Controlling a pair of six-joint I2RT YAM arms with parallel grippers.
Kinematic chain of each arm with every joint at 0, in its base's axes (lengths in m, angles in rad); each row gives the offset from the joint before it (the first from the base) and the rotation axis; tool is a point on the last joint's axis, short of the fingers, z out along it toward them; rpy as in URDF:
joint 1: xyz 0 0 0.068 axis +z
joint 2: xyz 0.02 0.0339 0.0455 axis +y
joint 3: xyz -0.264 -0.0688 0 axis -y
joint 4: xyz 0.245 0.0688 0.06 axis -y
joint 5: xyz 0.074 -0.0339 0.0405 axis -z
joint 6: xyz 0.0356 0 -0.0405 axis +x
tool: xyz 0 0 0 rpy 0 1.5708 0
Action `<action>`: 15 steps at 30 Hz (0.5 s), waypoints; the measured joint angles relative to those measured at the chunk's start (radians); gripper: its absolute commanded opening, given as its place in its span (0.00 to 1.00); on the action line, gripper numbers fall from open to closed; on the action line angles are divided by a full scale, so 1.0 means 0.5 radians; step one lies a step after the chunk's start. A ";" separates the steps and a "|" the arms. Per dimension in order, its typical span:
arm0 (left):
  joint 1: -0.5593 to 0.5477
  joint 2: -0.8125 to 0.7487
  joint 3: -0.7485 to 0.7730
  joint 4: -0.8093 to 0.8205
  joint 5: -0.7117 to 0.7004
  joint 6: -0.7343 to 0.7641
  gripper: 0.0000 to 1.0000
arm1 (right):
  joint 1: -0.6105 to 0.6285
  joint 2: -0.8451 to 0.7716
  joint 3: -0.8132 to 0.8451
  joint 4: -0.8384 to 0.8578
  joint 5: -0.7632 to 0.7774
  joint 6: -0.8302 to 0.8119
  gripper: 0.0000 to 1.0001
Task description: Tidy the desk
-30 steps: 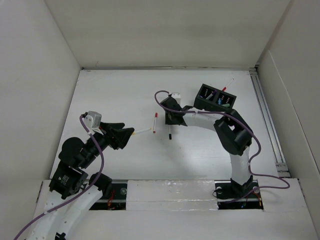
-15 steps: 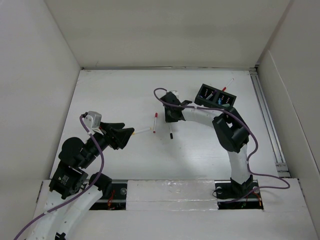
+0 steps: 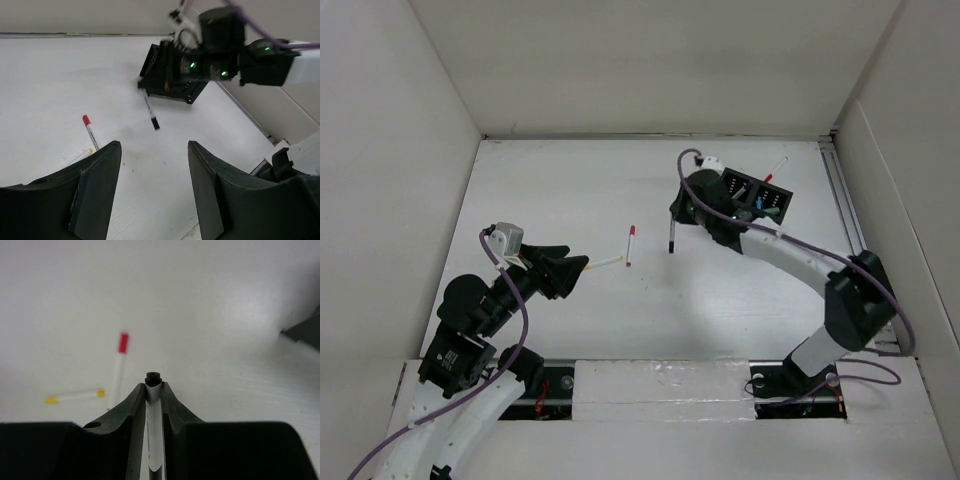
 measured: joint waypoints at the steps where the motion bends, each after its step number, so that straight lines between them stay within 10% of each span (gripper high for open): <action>1: 0.000 0.000 0.000 0.000 0.001 0.001 0.52 | -0.011 -0.101 -0.006 0.075 0.045 0.010 0.00; 15: 0.000 0.017 0.000 0.000 0.000 0.005 0.52 | -0.440 -0.398 -0.053 1.039 0.896 -0.098 0.00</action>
